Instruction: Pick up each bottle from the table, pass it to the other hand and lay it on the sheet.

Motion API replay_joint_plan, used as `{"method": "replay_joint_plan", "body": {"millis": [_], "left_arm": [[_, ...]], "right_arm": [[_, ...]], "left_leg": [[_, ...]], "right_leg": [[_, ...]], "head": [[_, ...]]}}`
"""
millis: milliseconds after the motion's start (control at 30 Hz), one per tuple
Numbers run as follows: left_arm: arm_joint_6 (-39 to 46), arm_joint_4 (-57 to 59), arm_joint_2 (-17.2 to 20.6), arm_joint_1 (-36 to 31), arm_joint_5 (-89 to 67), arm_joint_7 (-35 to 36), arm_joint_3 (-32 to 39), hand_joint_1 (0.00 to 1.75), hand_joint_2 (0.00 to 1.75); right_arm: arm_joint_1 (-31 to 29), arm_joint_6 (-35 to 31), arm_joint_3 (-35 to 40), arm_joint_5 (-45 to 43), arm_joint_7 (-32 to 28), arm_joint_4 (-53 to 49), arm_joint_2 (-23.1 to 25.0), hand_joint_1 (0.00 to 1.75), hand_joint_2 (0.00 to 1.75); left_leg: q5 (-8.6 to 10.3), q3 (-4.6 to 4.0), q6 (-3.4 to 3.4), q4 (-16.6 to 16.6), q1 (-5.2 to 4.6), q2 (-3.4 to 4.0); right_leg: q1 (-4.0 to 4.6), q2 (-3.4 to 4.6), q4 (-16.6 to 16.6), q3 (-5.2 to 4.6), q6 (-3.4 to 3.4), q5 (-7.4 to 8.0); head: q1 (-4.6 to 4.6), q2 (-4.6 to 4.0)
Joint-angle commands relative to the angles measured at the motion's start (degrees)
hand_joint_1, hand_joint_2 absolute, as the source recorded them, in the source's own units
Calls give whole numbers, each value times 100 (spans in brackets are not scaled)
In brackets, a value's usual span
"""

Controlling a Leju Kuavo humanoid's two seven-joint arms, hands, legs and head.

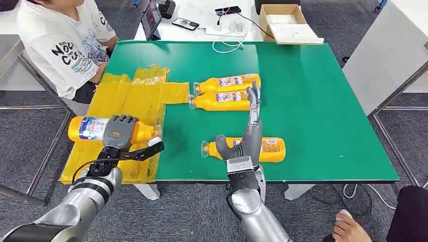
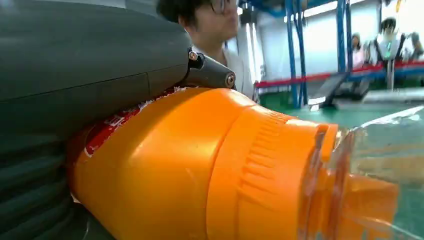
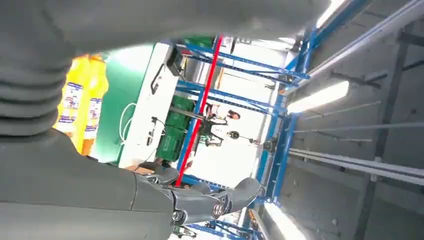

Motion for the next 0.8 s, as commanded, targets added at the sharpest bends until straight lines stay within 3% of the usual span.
{"method": "replay_joint_plan", "body": {"millis": [33, 100, 133, 167, 200, 500, 533, 800], "left_arm": [[-743, 1027, -40, -267, 717, -432, 405, 175, 175], [-798, 1028, -48, -257, 754, -456, 438, 175, 175], [-1065, 1051, -81, -275, 917, -508, 577, 120, 175], [-1065, 1051, -81, -275, 917, -508, 577, 28, 175], [-1268, 1042, -106, -266, 1062, -586, 699, 0, 175], [-1302, 1006, -115, -246, 1017, -579, 670, 0, 175], [-1342, 1015, -117, -253, 1014, -588, 665, 0, 0], [-2197, 1020, -244, -230, 1268, -1232, 764, 0, 0]], "right_arm": [[-196, 261, 41, 37, 17, 807, -66, 0, 175], [-193, 255, 42, 67, 17, 822, -58, 0, 175], [-197, 305, 30, 102, 17, 897, -45, 0, 175], [-197, 305, 30, 102, 17, 897, -45, 0, 175], [-196, 345, 6, 129, 17, 959, -30, 0, 175], [-215, 470, -48, 105, 17, 1102, 14, 0, 175], [-218, 515, -56, 85, 22, 1119, 17, 0, 175], [-288, 772, -227, 1, 36, 1360, 81, 0, 175]], "left_leg": [[-5, 18, 3, -3, 2, 5], [-7, 21, 5, -2, 3, 4], [-11, 30, 6, -2, 3, 5], [-8, 27, 6, -5, 1, 3], [-10, 36, 7, -3, 2, 2], [-5, 39, 4, -6, -1, -2], [-3, 35, 3, -6, -2, -2], [-5, 49, 6, -7, -2, -13]], "right_leg": [[4, 0, -6, 18, -7, -3], [5, -1, -6, 22, -8, -5], [6, -2, -6, 32, -11, -8], [4, -2, -7, 29, -9, -6], [5, -4, -8, 39, -12, -8], [2, -5, -6, 43, -10, -4], [0, -3, -5, 38, -7, -2], [0, -15, -8, 53, -10, -4]], "head": [[0, 0], [2, 0], [0, 0], [0, 0], [0, 0], [0, 0], [0, 0], [0, 0]]}}
